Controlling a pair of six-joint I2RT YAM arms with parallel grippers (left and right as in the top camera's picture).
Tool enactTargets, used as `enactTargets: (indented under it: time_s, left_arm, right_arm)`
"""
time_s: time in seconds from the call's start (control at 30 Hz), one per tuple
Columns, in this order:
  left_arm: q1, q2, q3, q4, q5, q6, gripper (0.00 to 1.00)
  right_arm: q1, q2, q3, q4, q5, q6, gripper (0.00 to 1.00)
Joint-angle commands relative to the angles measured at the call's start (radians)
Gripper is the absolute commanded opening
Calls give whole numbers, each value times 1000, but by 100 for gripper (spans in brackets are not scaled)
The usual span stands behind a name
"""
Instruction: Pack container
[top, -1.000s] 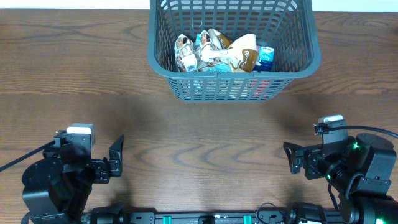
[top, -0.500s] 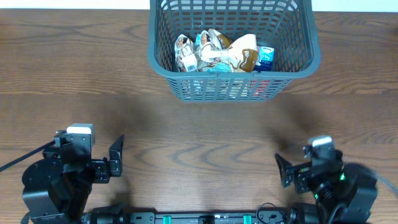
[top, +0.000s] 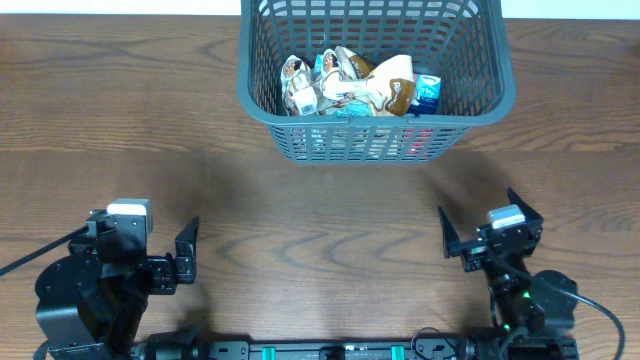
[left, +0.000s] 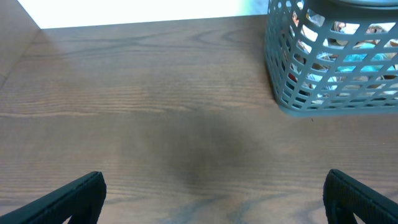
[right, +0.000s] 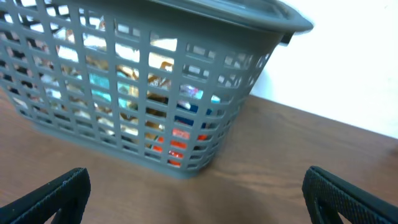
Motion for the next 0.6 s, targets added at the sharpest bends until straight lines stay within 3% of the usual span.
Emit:
enactTargets:
  time_s: [0.0,0.3,0.57]
  left_arm:
    - [2,0,1,1,-2,-6,99]
    - [2,0,1,0,-2,-6,99]
    - [2,0,1,1,-2,-6,99]
  right_arm:
    - [39,-8,-59,61,93,8,99]
    - [92,-43,-186,237,269,8,99]
    - [90,-132,-272,223,277,5,99]
